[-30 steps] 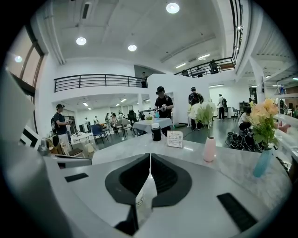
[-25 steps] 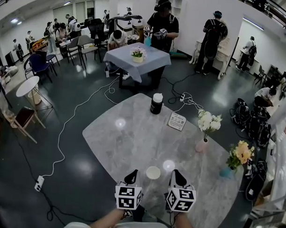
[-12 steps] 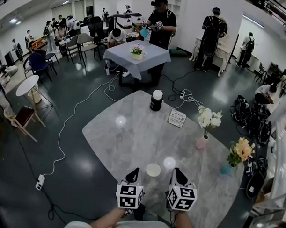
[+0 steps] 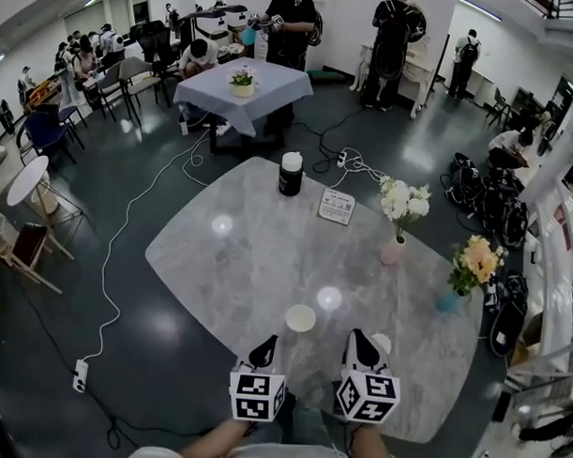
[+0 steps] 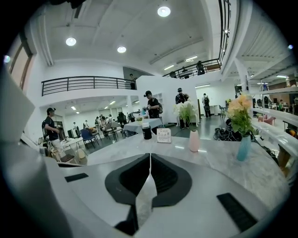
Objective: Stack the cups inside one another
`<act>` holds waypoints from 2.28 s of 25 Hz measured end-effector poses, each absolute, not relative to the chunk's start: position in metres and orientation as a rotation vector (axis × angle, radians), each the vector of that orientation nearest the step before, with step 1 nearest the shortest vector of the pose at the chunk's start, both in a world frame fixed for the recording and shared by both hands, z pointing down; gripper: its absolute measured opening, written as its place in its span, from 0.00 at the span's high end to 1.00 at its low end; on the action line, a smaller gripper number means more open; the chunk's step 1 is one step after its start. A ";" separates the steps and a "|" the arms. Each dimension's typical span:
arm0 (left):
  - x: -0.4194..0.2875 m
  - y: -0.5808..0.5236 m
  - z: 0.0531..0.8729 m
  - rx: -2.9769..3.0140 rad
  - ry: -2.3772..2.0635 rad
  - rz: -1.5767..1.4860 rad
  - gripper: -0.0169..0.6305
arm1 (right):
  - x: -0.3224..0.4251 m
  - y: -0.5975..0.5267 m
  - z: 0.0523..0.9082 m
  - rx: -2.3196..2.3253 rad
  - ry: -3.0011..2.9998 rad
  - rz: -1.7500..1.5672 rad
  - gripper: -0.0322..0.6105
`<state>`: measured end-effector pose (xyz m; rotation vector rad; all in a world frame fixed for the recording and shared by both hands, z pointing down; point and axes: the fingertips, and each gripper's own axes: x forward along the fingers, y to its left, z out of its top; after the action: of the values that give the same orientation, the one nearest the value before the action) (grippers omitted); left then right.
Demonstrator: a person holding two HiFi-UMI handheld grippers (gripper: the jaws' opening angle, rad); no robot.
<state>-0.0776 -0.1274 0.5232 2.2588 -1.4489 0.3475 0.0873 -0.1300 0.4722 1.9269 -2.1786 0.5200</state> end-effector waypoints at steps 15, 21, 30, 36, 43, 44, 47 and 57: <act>-0.008 -0.088 0.527 2.368 -1.290 0.416 0.98 | 0.152 -0.055 0.478 2.090 -2.058 0.562 0.93; 0.020 -0.055 0.521 2.397 -1.247 0.465 0.98 | 0.175 -0.022 0.478 2.106 -2.054 0.610 0.93; 0.051 -0.037 0.523 2.467 -1.177 0.491 0.98 | 0.195 0.001 0.497 2.141 -2.012 0.674 0.93; 0.051 -0.036 0.526 2.441 -1.181 0.485 0.98 | 0.197 0.000 0.497 2.127 -2.005 0.656 0.93; 0.049 -0.040 0.545 2.415 -1.172 0.520 0.98 | 0.191 -0.009 0.523 2.090 -2.003 0.693 0.93; 0.050 -0.041 0.548 2.410 -1.169 0.527 0.98 | 0.191 -0.011 0.528 2.086 -2.000 0.702 0.93; 0.054 -0.044 0.558 2.401 -1.158 0.542 0.98 | 0.192 -0.017 0.542 2.081 -1.991 0.733 0.93; 0.064 -0.054 0.589 2.372 -1.124 0.586 0.98 | 0.197 -0.037 0.583 2.060 -1.962 0.804 0.90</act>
<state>0.0638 -0.0543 0.5889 2.3722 -1.1242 0.5860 0.1968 -0.0369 0.5834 2.0595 -1.9625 0.8038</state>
